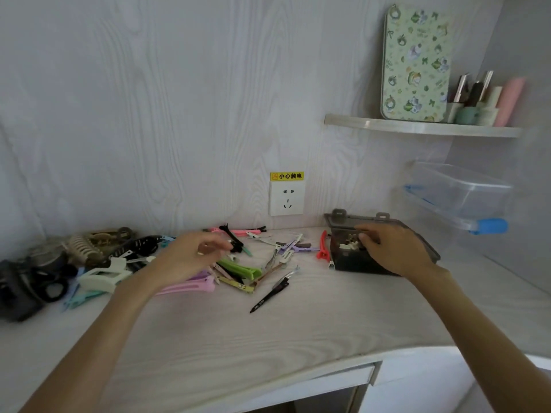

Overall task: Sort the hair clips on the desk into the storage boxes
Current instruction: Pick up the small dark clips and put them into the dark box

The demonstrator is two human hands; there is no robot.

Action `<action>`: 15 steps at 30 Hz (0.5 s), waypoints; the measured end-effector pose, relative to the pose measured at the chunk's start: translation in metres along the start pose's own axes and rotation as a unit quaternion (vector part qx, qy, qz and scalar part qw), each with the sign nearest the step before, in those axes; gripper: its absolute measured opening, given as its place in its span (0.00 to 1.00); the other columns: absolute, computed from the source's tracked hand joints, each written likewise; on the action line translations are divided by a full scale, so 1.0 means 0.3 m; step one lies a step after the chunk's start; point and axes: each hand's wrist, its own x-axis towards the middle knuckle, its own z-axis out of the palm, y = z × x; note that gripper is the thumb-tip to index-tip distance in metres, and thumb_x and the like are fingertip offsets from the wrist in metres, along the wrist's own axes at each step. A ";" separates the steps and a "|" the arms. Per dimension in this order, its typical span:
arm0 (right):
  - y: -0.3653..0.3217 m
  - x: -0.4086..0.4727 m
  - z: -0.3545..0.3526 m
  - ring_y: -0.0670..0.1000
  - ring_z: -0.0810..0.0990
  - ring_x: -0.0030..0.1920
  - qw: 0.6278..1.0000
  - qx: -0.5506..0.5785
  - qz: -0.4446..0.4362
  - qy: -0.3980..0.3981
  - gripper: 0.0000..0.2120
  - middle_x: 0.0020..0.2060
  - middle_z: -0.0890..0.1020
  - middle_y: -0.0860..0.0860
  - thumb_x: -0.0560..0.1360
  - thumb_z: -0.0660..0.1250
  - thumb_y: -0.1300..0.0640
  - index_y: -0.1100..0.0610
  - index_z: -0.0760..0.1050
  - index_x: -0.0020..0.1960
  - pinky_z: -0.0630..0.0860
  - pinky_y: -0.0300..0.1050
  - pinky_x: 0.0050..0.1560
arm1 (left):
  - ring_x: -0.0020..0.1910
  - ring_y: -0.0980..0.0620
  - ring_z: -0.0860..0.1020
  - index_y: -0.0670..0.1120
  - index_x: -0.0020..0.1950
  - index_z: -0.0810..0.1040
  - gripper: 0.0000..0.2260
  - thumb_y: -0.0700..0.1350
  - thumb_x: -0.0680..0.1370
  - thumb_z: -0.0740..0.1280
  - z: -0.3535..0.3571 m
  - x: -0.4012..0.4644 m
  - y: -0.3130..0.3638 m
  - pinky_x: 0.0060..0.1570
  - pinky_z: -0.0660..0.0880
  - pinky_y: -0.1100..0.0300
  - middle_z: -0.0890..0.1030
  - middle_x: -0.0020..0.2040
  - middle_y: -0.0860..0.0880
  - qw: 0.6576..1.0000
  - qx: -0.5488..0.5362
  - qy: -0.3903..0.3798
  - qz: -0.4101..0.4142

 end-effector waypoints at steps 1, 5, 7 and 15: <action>-0.010 0.006 -0.008 0.51 0.78 0.43 1.000 -0.020 -0.004 -0.001 0.12 0.46 0.81 0.52 0.79 0.57 0.53 0.50 0.77 0.57 0.76 0.44 0.49 | 0.48 0.63 0.78 0.55 0.50 0.81 0.07 0.43 0.76 0.67 -0.022 -0.018 -0.021 0.49 0.72 0.69 0.81 0.49 0.59 1.000 0.000 0.013 -0.018; -0.093 0.026 -0.014 0.50 0.76 0.37 0.997 -0.056 0.020 0.045 0.11 0.38 0.79 0.51 0.78 0.58 0.55 0.52 0.77 0.54 0.74 0.43 0.43 | 0.47 0.59 0.79 0.59 0.47 0.79 0.05 0.48 0.75 0.68 -0.095 -0.076 -0.119 0.52 0.75 0.58 0.82 0.50 0.57 0.991 0.099 0.041 -0.083; -0.160 0.034 -0.006 0.53 0.79 0.40 0.997 -0.035 0.020 0.059 0.10 0.42 0.82 0.51 0.76 0.59 0.56 0.52 0.77 0.54 0.76 0.46 0.47 | 0.46 0.58 0.78 0.57 0.49 0.80 0.05 0.48 0.76 0.67 -0.107 -0.103 -0.148 0.50 0.75 0.59 0.82 0.51 0.56 0.981 0.154 0.045 -0.112; -0.536 0.040 0.110 0.48 0.79 0.47 0.989 0.100 -0.095 -0.055 0.10 0.49 0.83 0.47 0.76 0.62 0.53 0.49 0.78 0.55 0.71 0.40 0.46 | 0.52 0.51 0.77 0.54 0.56 0.79 0.12 0.41 0.75 0.66 -0.085 -0.197 -0.216 0.48 0.73 0.56 0.81 0.54 0.52 0.952 0.179 0.225 -0.106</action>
